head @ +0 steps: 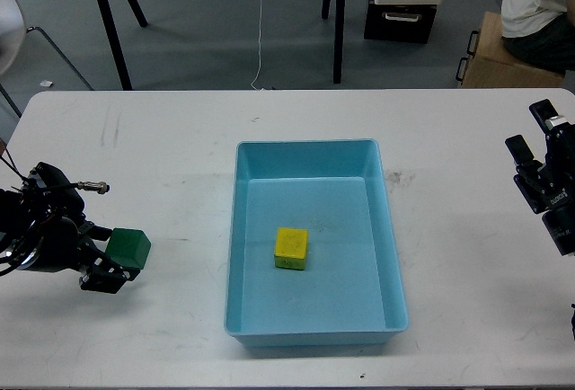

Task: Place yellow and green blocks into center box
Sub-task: 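Lower the left gripper onto the green cube and grasp it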

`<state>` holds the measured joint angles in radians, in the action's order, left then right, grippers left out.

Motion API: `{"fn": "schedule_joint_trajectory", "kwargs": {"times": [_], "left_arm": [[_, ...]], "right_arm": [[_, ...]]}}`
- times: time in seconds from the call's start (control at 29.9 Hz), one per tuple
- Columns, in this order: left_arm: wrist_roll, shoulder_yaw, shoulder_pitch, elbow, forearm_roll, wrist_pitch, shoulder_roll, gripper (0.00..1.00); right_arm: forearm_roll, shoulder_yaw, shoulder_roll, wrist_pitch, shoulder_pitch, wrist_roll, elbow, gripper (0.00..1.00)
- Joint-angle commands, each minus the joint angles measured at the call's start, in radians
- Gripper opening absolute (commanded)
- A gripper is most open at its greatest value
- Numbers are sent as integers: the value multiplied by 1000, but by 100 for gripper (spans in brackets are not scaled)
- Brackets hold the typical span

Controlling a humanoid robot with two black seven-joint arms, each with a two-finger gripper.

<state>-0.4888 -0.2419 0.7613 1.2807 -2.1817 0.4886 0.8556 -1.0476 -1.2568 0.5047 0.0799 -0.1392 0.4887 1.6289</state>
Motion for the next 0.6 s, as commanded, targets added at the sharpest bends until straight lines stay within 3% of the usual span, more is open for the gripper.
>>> {"fn": "schedule_joint_trajectory", "kwargs": {"times": [0.0,0.27,0.47,0.57], "left_arm": [[0,3,6,-4,0,0,-12,99],[0,3,23,-43,0,0,-46,92],[0,4,21,-55,0,0,-50,71],[0,4,23,-63,0,0,-49,53]], "right_arm": [[0,0,-2,0,-5,0,0,98],[0,-3,-11,0,-17,0,0,98],[0,-3,-11,0,-20,0,-1,98],[0,-3,-11,0,-20,0,-1,98]]}}
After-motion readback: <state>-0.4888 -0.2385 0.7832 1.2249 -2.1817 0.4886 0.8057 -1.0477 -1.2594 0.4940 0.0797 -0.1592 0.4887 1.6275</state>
